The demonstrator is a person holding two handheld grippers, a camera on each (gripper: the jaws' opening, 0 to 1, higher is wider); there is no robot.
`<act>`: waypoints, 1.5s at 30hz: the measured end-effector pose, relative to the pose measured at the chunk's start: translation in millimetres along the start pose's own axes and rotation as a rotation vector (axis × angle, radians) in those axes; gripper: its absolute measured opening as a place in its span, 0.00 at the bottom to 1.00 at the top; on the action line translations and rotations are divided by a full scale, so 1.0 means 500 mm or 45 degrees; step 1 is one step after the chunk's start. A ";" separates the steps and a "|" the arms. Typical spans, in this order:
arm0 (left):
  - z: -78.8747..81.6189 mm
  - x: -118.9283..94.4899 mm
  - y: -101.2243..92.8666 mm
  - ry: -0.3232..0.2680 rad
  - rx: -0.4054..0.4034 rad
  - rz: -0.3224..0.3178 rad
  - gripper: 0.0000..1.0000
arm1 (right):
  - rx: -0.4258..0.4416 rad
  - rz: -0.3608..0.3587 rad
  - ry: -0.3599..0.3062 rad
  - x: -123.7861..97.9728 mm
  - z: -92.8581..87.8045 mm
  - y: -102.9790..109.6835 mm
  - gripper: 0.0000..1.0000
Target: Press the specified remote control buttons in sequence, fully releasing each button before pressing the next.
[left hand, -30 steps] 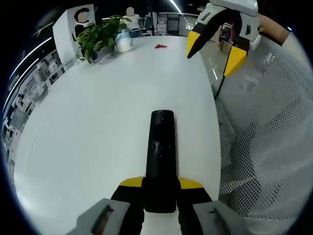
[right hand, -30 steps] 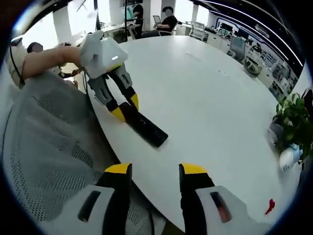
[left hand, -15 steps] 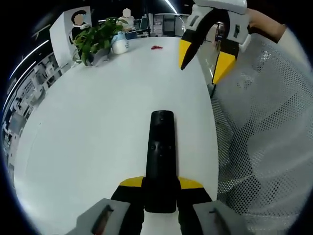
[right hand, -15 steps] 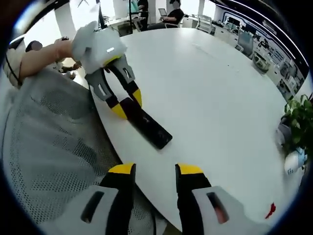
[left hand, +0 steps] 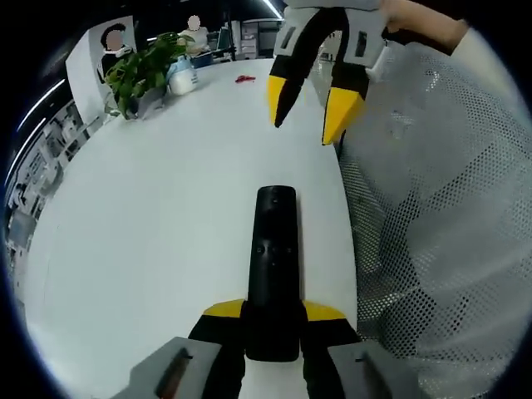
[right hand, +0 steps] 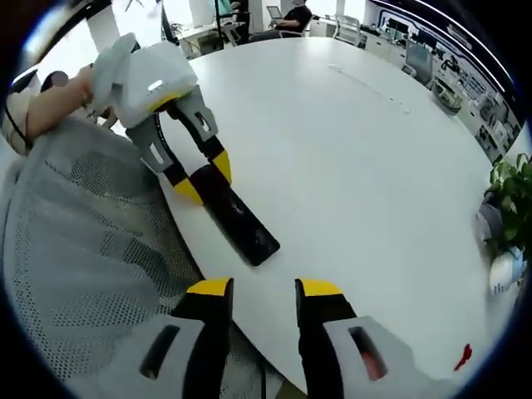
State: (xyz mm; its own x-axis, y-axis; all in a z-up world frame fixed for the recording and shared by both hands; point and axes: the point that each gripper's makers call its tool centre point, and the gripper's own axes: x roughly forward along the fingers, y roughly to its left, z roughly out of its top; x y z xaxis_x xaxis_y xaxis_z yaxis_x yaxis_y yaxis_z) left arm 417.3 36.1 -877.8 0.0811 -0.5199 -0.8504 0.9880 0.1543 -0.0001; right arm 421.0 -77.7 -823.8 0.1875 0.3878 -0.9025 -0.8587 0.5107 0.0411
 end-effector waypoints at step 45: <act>0.001 0.001 -0.012 -0.004 0.015 -0.014 0.24 | -0.116 0.085 0.142 0.078 0.011 0.024 0.05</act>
State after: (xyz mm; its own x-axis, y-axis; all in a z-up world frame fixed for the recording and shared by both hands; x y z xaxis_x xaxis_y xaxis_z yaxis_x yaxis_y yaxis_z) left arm 411.6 34.5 -877.9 0.0708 -0.5239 -0.8488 0.9903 0.1388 -0.0030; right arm 420.9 -52.4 -855.9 0.0786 0.3287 -0.9412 -0.9081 0.4132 0.0684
